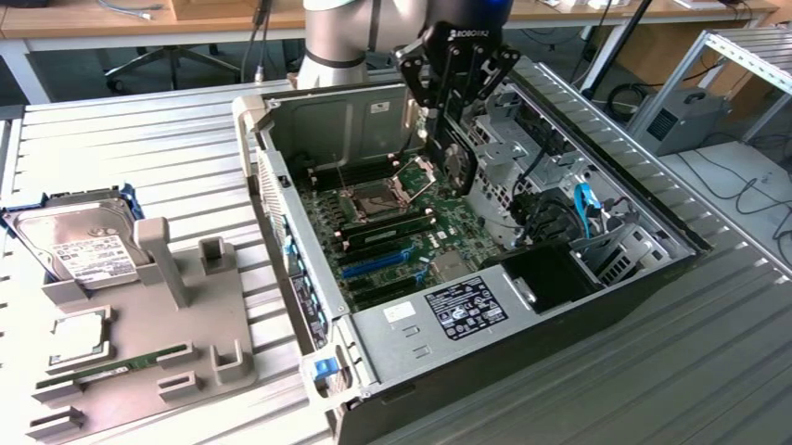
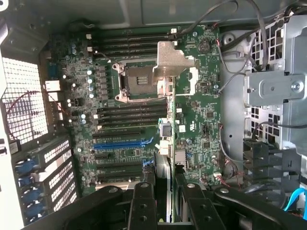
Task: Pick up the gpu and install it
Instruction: 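Pick up the gpu and move the gpu toward the slot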
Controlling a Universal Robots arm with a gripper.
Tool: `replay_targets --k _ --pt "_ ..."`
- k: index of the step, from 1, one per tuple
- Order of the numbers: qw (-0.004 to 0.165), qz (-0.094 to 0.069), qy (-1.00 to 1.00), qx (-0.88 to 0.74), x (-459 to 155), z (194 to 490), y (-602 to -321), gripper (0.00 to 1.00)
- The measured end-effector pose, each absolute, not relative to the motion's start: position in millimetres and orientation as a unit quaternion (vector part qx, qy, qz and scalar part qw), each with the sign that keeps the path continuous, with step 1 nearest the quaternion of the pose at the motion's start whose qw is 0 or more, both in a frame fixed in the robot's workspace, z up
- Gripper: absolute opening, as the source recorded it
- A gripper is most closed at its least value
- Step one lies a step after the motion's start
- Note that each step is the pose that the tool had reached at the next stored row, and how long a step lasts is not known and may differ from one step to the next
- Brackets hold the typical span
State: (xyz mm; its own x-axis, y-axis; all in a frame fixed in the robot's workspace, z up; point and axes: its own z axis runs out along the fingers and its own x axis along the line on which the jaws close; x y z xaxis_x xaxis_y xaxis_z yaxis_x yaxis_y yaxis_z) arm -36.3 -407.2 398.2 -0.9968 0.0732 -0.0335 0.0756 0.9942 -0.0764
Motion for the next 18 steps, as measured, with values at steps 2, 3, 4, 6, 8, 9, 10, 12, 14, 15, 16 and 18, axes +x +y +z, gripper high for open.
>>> replay_targets --k 2,3,4,6,8,9,10,12,14,15,16,18 --pt "0.015 -0.039 0.998 0.037 -36.2 395.9 -406.5 0.26" --pt "0.015 -0.039 0.998 0.037 -36.1 395.3 -406.2 0.26" --pt "0.015 -0.039 0.998 0.037 -36.0 395.1 -406.0 0.26" --pt "0.015 -0.032 0.999 0.037 -35.9 395.1 -406.0 0.26" --pt "0.014 -0.015 0.999 0.038 -35.6 395.1 -406.0 0.26" --pt "0.014 -0.008 0.999 0.038 -35.6 395.1 -406.0 0.26" --pt "0.014 -0.005 0.999 0.038 -35.7 395.1 -406.0 0.26" --pt "0.014 -0.004 0.999 0.038 -35.6 395.1 -406.0 0.26" --pt "0.014 -0.004 0.999 0.038 -35.6 395.1 -406.0 0.26" --pt "0.014 -0.004 0.999 0.038 -35.6 395.1 -406.0 0.26" --pt "0.014 -0.004 0.999 0.038 -35.6 395.1 -406.0 0.26" --pt "0.014 -0.004 0.999 0.038 -35.6 395.0 -406.0 0.26"
